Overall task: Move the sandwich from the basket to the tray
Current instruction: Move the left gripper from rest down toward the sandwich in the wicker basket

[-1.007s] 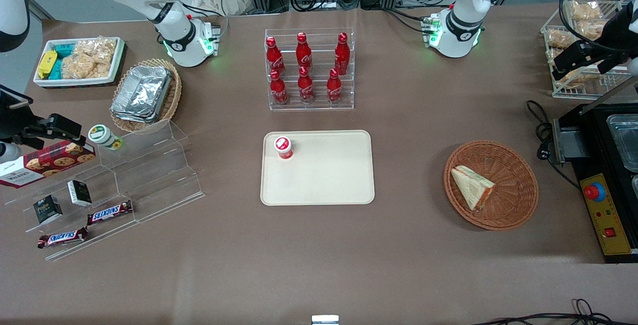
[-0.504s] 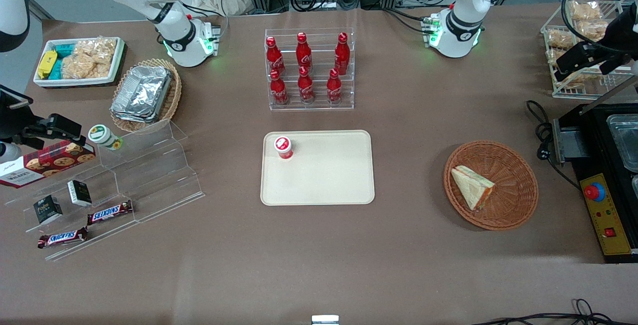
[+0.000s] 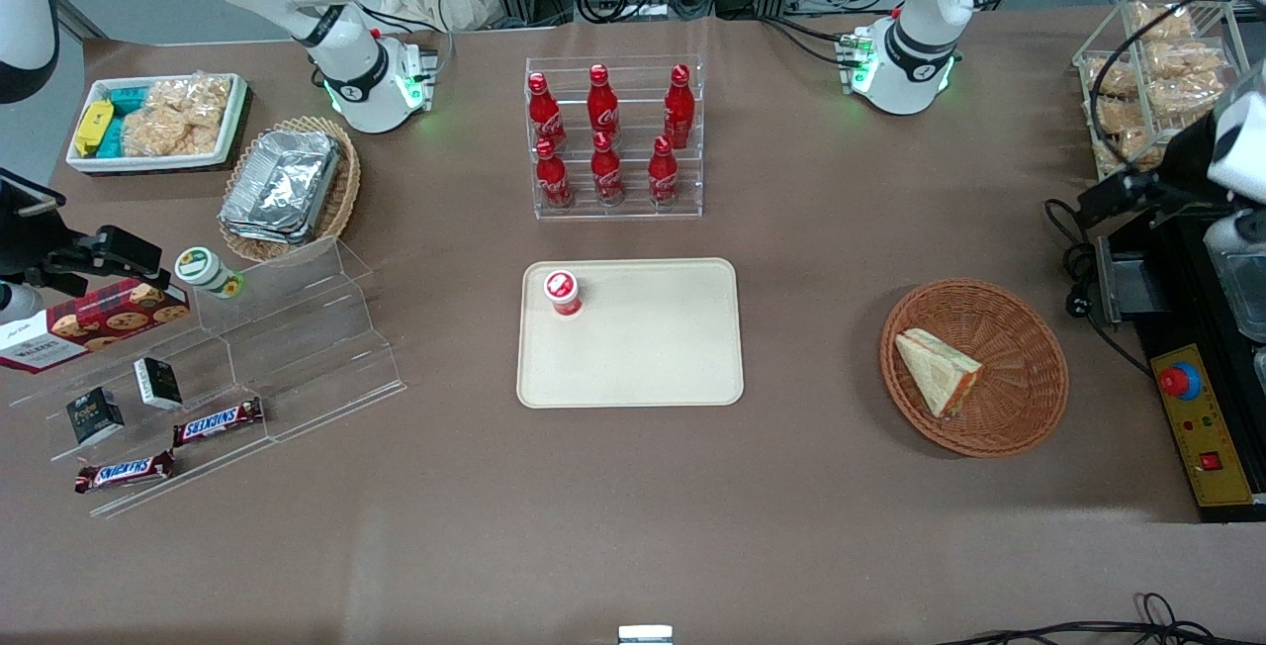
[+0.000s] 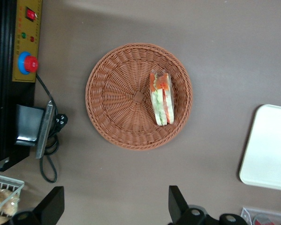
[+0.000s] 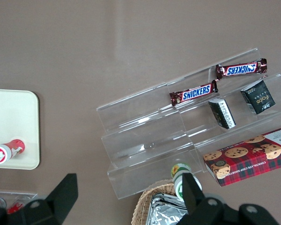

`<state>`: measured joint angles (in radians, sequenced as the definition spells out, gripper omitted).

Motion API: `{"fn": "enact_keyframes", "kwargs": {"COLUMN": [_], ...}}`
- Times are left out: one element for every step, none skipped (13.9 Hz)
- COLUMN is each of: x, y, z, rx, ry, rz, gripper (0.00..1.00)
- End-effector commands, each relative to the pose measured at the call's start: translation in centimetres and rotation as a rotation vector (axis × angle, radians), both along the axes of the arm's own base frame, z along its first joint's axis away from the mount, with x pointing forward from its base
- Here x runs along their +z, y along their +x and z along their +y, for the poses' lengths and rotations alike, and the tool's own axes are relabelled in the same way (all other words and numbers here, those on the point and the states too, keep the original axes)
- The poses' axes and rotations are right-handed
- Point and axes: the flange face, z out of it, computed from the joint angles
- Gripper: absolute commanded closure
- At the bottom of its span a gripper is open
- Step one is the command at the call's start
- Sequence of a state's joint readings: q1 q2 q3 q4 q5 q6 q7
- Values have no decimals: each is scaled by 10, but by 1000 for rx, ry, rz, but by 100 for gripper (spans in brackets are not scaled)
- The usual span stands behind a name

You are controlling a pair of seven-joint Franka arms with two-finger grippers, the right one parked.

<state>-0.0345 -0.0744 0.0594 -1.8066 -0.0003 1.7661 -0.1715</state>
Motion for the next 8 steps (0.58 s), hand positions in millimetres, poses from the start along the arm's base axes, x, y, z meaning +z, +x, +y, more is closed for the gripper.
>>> {"fn": "enact_keyframes", "kwargs": {"x": [-32,-48,-65,-85,-102,-121,-135,-149], "y": [24,31,37,43,46,51,55,60], "z": [-3,-4,-6,-8,-9,-11,-14,-16], "rx": [32,34,41,55,60,65,78,96], "ry": [-10,-14,-34,-66,-72,-72,-80,-86], "rz": [12,24,20,9,4,3,-1,-3], "gripper": [0,0,0,0,0,0,0,0]}}
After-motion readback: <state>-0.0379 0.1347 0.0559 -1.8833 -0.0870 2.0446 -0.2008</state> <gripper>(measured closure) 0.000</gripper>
